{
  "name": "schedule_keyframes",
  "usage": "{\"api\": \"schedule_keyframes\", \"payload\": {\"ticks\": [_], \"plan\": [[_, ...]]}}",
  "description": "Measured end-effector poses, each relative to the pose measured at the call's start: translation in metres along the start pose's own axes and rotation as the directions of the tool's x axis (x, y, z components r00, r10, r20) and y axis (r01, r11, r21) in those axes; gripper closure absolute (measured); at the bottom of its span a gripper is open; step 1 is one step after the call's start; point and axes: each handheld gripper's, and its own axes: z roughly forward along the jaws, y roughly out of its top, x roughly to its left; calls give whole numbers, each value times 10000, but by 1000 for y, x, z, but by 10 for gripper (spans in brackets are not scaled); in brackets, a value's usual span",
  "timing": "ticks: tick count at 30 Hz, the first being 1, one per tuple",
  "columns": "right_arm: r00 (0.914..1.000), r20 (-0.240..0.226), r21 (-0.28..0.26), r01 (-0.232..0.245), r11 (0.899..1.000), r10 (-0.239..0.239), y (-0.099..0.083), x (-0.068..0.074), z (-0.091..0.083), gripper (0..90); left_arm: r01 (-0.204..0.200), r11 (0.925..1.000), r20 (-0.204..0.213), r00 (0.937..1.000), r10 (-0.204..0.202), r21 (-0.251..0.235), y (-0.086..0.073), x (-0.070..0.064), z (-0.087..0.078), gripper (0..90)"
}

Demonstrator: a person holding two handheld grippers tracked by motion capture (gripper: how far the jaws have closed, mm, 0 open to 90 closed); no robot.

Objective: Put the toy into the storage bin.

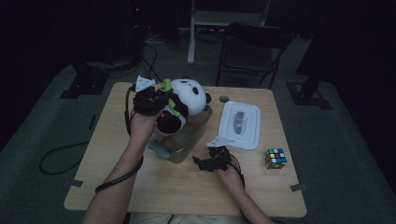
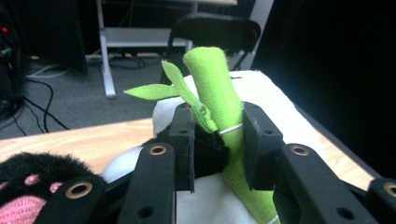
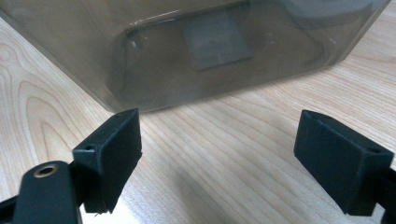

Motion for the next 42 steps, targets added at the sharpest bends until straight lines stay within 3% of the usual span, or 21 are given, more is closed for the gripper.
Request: {"api": "schedule_keyframes", "payload": {"ticks": [6, 10, 12, 15, 17, 20, 21, 24, 30, 39, 40, 42], "plan": [[10000, -33, 14, -29, 10000, 29, -1, -1, 1, 148, -259, 9993, -486, 9985, 271, 267, -19, -6, 17, 696], [10000, -51, 22, -31, 10000, 31, -1, -1, 1, 148, -695, 9974, -849, 9939, 709, 188, -23, -11, 17, 694], [10000, -81, 32, -41, 10000, 41, -1, -1, 1, 148, -694, 9976, -970, 9928, 699, 89, -24, -12, 15, 691], [9999, -105, 13, -59, 10000, 60, 0, -1, 0, 148, -658, 9976, -739, 9950, 672, 223, -24, -11, 16, 671], [9999, -93, 40, -72, 10000, 72, 0, -1, 1, 148, -749, 9962, -456, 9960, 769, 451, -23, -13, 17, 609], [9999, -135, 21, -79, 10000, 80, 0, 0, 1, 148, -989, 9944, -576, 9932, 1009, 382, -22, -15, 15, 530], [9999, -150, 9, -62, 10000, 62, 1, 0, 1, 148, -734, 9965, -130, 9972, 739, 411, -19, -14, 11, 520], [9999, -137, -6, -40, 10000, 40, 1, -1, 0, 148, -834, 9959, 228, 9963, 826, 350, -15, -16, 2, 495], [9999, -98, -57, -87, 9999, 86, 2, -1, -2, 148, -1064, 9939, 301, 9940, 1054, 308, -7, -15, -12, 477], [9999, -93, -13, -119, 9999, 119, 2, -1, -2, 148, -590, 9949, 436, 9975, 556, 813, -13, 18, -24, 470], [9999, -93, -8, -102, 9999, 102, 2, -1, -2, 148, -749, 9900, 716, 9952, 667, 1197, -15, 23, -24, 470], [9999, -85, 30, -84, 10000, 84, 2, -1, -1, 148, -1038, 9821, 847, 9922, 913, 1574, -19, 25, -22, 470]]}}
